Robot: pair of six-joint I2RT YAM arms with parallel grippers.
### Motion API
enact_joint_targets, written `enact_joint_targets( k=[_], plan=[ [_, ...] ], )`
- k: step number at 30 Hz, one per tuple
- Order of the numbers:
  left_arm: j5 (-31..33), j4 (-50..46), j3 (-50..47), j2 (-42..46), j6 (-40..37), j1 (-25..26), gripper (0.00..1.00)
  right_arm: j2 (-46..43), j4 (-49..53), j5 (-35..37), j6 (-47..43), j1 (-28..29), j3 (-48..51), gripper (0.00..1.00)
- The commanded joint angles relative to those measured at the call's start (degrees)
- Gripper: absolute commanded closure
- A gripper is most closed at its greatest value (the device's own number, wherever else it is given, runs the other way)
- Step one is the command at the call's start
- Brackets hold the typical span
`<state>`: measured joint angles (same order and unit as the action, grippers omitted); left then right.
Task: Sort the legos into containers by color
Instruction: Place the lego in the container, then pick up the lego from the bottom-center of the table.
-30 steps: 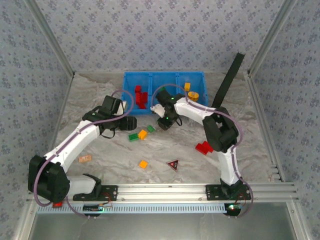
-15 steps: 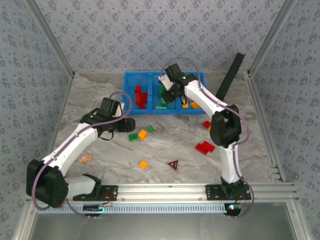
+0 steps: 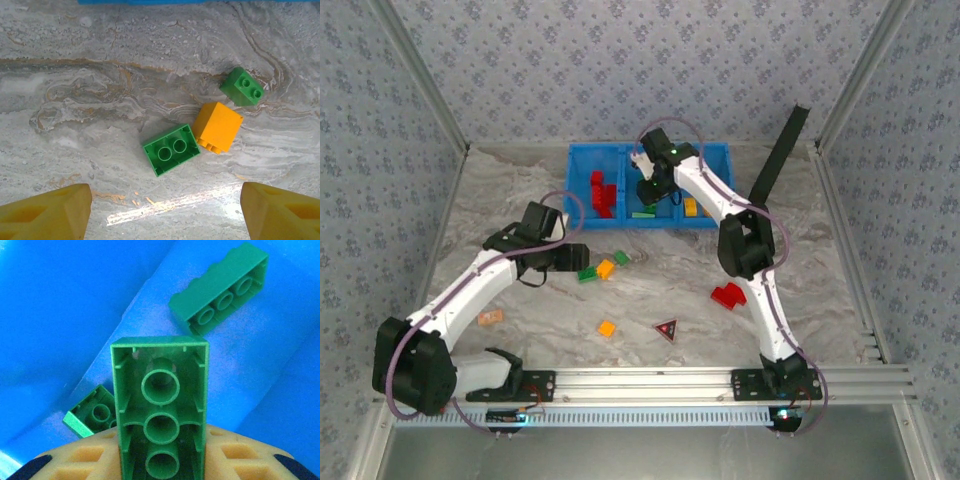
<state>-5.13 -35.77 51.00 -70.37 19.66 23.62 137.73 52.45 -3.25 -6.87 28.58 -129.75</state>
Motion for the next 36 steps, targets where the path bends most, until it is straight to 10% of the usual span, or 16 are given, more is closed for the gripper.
enact_joint_targets(
  k=[1,19,36],
  plan=[
    [0.11,0.66,-0.38,1.37,0.82,-0.42,0.22,0.89,2.82,-0.09,0.31,-0.44,-0.7,0.58],
    [0.76,-0.09,2.02,-0.47,-0.66,-1.09,0.22,-26.15,-4.9,-3.35,7.6,6.11,25.72,0.3],
    [-6.51,1.48,1.58,-0.05,-2.2,-7.44,0.21,-33.56,-10.53,2.81,14.05,32.42,46.03,0.28]
  ],
)
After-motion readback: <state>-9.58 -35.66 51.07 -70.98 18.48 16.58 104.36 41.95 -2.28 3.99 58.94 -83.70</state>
